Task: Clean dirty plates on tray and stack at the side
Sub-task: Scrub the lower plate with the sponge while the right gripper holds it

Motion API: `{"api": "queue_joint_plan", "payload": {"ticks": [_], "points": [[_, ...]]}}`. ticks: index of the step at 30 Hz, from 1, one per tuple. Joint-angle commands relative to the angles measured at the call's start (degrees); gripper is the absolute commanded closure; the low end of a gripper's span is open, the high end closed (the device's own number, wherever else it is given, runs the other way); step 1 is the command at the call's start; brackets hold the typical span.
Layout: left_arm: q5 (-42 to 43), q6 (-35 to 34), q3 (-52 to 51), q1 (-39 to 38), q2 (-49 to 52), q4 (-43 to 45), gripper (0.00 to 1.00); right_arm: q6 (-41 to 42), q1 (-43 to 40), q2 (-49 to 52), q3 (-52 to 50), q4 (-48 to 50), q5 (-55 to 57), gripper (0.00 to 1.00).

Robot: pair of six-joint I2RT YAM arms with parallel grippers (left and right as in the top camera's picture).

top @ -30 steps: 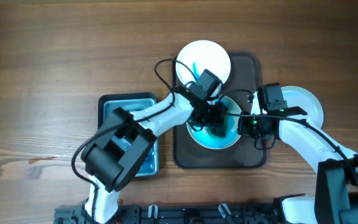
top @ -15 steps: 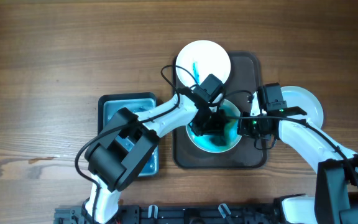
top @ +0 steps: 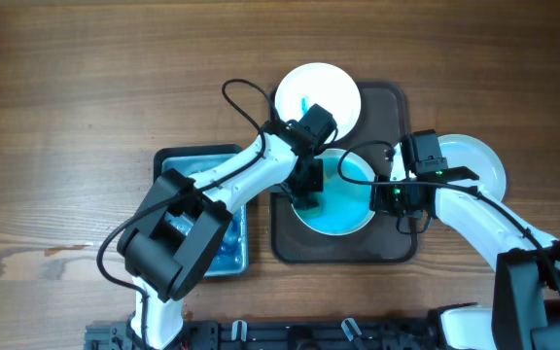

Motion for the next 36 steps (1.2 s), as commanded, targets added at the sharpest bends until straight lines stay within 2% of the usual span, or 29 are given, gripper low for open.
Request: {"api": "queue_joint_plan", "payload": {"ticks": [1,3,4,9,16,21,24,28,31,36], "points": [[4.3,0.5,-0.7,0.9,0.8,4.9,0.96,-0.4,-0.2,1.4,-1.9,-0.7,3.8,0.96],[12.1,-0.3,-0.7,0.5,1.6,8.3,0.96,-0.4,-0.2,1.4,-1.9,-0.7,3.8,0.96],[18.8,-1.9,-0.7,-0.1,2.8,11.8,0.96,-0.4,-0.2,1.4,-1.9,-0.7,3.8,0.96],[29.4,-3.3,-0.7,-3.1,5.9,19.0,0.96,-0.4,-0.2,1.4,-1.9,-0.7,3.6,0.96],[32.6,-3.2,-0.7,-5.5,7.2,18.8,0.96,-0.4,-0.2,1.4,-1.9,-0.8,3.6,0.96],[32.2,-0.9,-0.7,-4.4,7.1,14.6,0.96,-0.4,-0.2,1.4,-1.9,-0.8,3.6,0.96],[25.9,-0.9,-0.7,-3.0,6.7,9.6,0.96,-0.4,-0.2,1.4,-1.9,-0.8,3.6,0.96],[3.2,-1.7,-0.7,-1.6,4.6,-0.5,0.96,-0.4,-0.2,1.4,-1.9,-0.7,2.5,0.96],[-8.9,-3.9,-0.7,-1.3,3.2,-4.6,0.96,-0.4,-0.2,1.4,-1.9,-0.5,2.5,0.96],[-20.0,-7.4,-0.7,-1.2,1.2,-8.4,0.96,-0.4,-0.2,1.4,-1.9,-0.5,2.5,0.96]]}}
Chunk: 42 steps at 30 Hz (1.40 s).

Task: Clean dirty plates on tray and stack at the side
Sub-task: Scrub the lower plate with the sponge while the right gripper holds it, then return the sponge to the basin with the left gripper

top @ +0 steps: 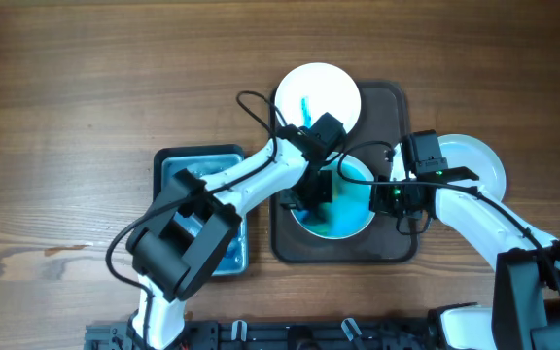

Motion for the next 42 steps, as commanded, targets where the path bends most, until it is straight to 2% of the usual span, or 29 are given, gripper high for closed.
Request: {"api": "queue_joint_plan", "payload": {"ticks": [1,5,8,12,16,21,24,28,31,34,35,38,39,40,42], "points": [[-24.3,-4.9,-1.7,1.5,-0.7,-3.6,0.96,-0.6,-0.2,1.4,-1.7,-0.5,3.7,0.96],[-21.7,-5.9,-1.7,1.8,-5.7,-3.5,0.96,-0.6,-0.2,1.4,-1.7,-0.6,3.7,0.96],[-12.2,-5.6,-1.7,2.4,-11.5,-2.4,0.96,-0.6,-0.2,1.4,-1.7,-0.6,3.7,0.96],[-5.7,-5.4,-1.7,5.8,-19.2,-4.2,0.96,-0.6,-0.2,1.4,-1.7,-0.5,3.7,0.96],[-5.8,-3.2,-1.7,12.1,-25.1,-9.6,0.96,-0.6,-0.2,1.4,-1.7,-0.3,3.7,0.96],[-13.1,-0.4,-2.5,22.4,-26.3,-18.7,0.96,-0.6,-0.2,1.4,-1.7,2.4,4.3,0.96],[-13.8,2.1,-7.5,26.5,-26.3,-16.6,0.96,-0.6,-0.2,1.4,-1.7,5.0,4.8,0.96],[-12.7,2.4,-17.9,29.9,-26.2,-7.1,0.96,-0.6,-0.2,1.4,-1.7,6.1,4.8,0.96],[-10.5,2.4,-22.5,30.6,-26.2,-2.5,0.82,-0.6,-0.2,1.3,-1.6,4.8,4.4,0.96],[-8.7,4.7,-22.3,30.6,-26.6,-2.6,0.71,-0.4,-0.2,0.9,-0.1,0.8,3.5,0.96],[-8.4,5.9,-20.6,30.6,-27.5,-3.9,0.63,-0.6,-0.2,0.3,2.2,-3.4,4.0,0.96],[-8.2,6.9,-17.1,30.7,-29.5,-6.9,0.5,-1.1,-0.2,-1.2,4.9,-7.6,4.0,0.96],[-8.2,6.8,-14.6,30.9,-31.2,-9.3,0.41,-1.2,-0.2,-2.3,6.2,-9.7,3.9,0.96],[-8.2,6.8,-13.1,31.1,-32.3,-10.6,0.38,-1.2,-0.2,-2.9,6.8,-10.5,3.9,0.96],[-8.2,6.8,-10.6,31.6,-34.2,-12.6,0.26,-1.4,-0.1,-4.1,8.3,-12.7,3.9,0.96]]}}
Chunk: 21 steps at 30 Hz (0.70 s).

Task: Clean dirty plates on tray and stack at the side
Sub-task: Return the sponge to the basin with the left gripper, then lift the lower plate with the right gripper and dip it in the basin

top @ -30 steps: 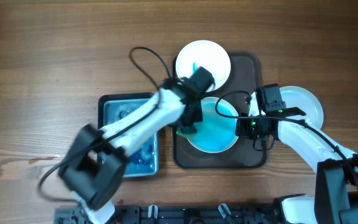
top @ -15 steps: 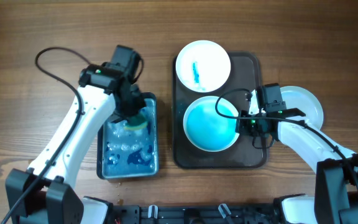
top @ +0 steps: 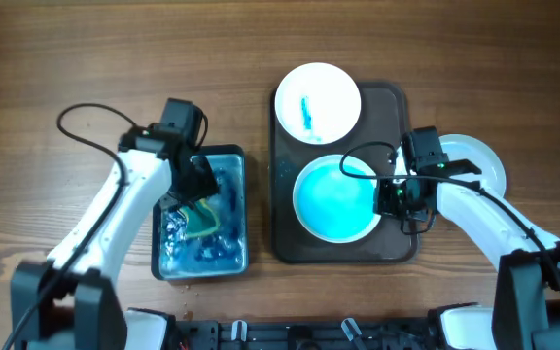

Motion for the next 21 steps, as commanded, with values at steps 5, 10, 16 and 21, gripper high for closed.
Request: {"api": "queue_joint_plan", "payload": {"ticks": [5,10,16,21], "points": [[0.9,1.1,11.4,4.1,-11.1,-6.0,0.0,-4.7,3.6,-6.2,10.5,-8.8,0.7,0.96],[0.9,0.9,12.8,8.9,-17.5,-6.4,0.0,-4.9,13.9,-6.3,20.8,-14.8,1.0,0.96],[0.9,0.9,12.8,13.4,-22.1,-6.7,0.0,-0.5,25.2,-1.8,25.6,-10.0,8.0,0.96],[0.9,0.9,12.8,13.9,-22.8,-7.0,0.0,2.8,33.7,5.6,25.6,0.0,19.1,0.96]]}}
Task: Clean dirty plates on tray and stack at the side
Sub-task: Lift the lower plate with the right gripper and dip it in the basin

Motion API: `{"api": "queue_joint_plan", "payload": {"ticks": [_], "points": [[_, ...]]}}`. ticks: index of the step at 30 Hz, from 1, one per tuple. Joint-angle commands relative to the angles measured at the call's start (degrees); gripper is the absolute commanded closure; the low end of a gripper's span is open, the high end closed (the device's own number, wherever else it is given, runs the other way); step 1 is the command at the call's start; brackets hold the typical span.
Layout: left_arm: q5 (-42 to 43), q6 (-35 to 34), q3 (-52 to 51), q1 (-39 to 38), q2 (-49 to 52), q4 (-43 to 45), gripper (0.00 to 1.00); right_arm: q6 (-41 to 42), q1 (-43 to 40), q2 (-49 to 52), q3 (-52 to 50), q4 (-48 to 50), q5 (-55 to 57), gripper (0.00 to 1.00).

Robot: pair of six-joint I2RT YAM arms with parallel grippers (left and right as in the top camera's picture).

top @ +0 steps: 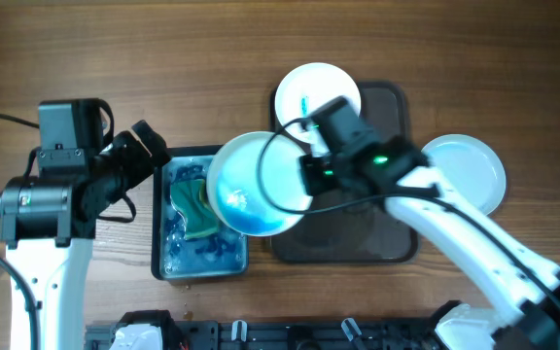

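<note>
My right gripper (pixel 305 176) is shut on the rim of a white plate (pixel 246 190) covered in blue liquid. It holds the plate raised over the right side of the blue water tub (pixel 161 261). A yellow-green sponge (pixel 191 206) lies in the tub. My left gripper (pixel 148 146) hangs open at the tub's upper left corner, holding nothing. A second white plate (pixel 304 90) with a blue streak sits at the back of the dark tray (pixel 397 248), partly under my right arm.
A clean white plate (pixel 470 170) lies on the wooden table to the right of the tray. The left arm's body stands at the far left. A black rail runs along the front edge.
My right gripper has taken the blue-covered plate off the tray and holds it over the tub. My left gripper has let go of the sponge and drawn back to the tub's upper left.
My left gripper held the sponge on the blue-covered plate on the tray while my right gripper held the plate's right rim. Then the left gripper had the sponge in the tub. Now the sponge lies loose there and the plate hangs over the tub.
</note>
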Motion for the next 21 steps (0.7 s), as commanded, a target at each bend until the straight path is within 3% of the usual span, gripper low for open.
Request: {"api": "queue_joint_plan", "payload": {"ticks": [1,15,21], "points": [[0.3,0.3,0.8,0.4,-0.5,-0.2,0.0,3.9,5.9,5.5,0.7,4.8,13.2,0.96],[0.3,0.3,0.8,0.4,-0.4,-0.2,0.0,2.4,27.0,5.3,1.4,10.5,61.5,0.96],[0.3,0.3,0.8,0.4,-0.4,-0.2,0.0,-11.2,33.1,5.3,1.4,19.3,69.7,0.96]]}}
